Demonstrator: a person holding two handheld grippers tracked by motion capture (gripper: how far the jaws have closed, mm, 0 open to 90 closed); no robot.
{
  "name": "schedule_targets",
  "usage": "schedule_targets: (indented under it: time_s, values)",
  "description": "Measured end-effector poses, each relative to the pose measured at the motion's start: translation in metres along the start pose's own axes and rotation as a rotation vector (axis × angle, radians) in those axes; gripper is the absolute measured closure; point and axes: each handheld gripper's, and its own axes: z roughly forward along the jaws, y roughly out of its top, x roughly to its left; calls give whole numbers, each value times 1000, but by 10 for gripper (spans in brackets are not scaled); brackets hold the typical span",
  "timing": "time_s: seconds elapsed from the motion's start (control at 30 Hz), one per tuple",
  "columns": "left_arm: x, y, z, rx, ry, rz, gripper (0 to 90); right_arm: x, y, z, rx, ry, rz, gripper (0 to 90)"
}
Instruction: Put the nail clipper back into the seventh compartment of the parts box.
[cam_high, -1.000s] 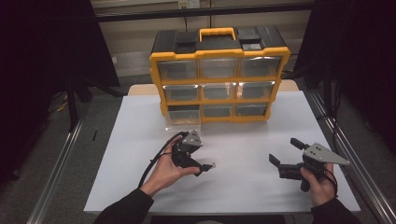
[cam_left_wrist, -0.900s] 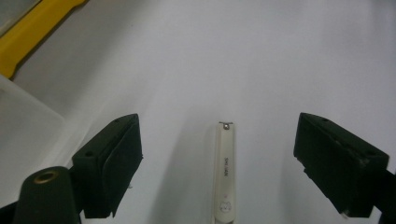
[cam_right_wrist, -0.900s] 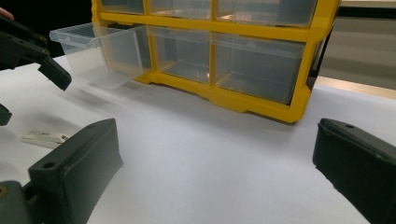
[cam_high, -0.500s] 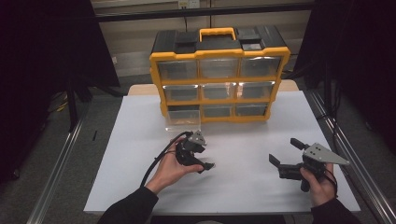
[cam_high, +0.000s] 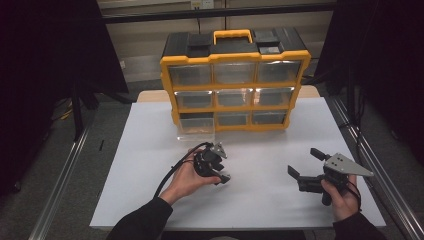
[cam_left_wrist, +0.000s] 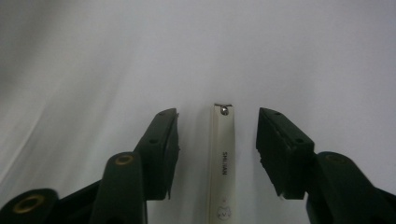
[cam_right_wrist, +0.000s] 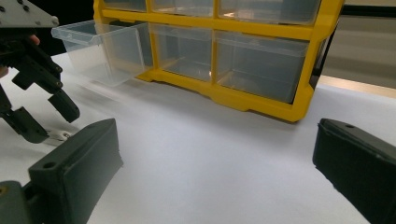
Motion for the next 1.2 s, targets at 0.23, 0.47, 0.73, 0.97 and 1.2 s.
schedule_targets:
  time_s: [0.23, 0.47, 0.73, 0.97, 1.2]
  values:
    - [0, 0, 5, 46, 30, 38, 617, 0, 0, 0, 2, 3, 3, 7]
    - [-4, 0, 6, 54, 53, 37, 649, 0, 0, 1, 4, 0, -5, 8]
    - [-7, 1, 7, 58, 50, 43, 745, 1, 0, 1, 8, 5, -6, 10]
    - [-6, 0, 7, 51, 43, 4, 775, 1, -1, 2, 13, 10, -8, 14]
    - [-3, -3, 6, 23, 32, -20, 775, 0, -1, 1, 12, 10, -8, 15]
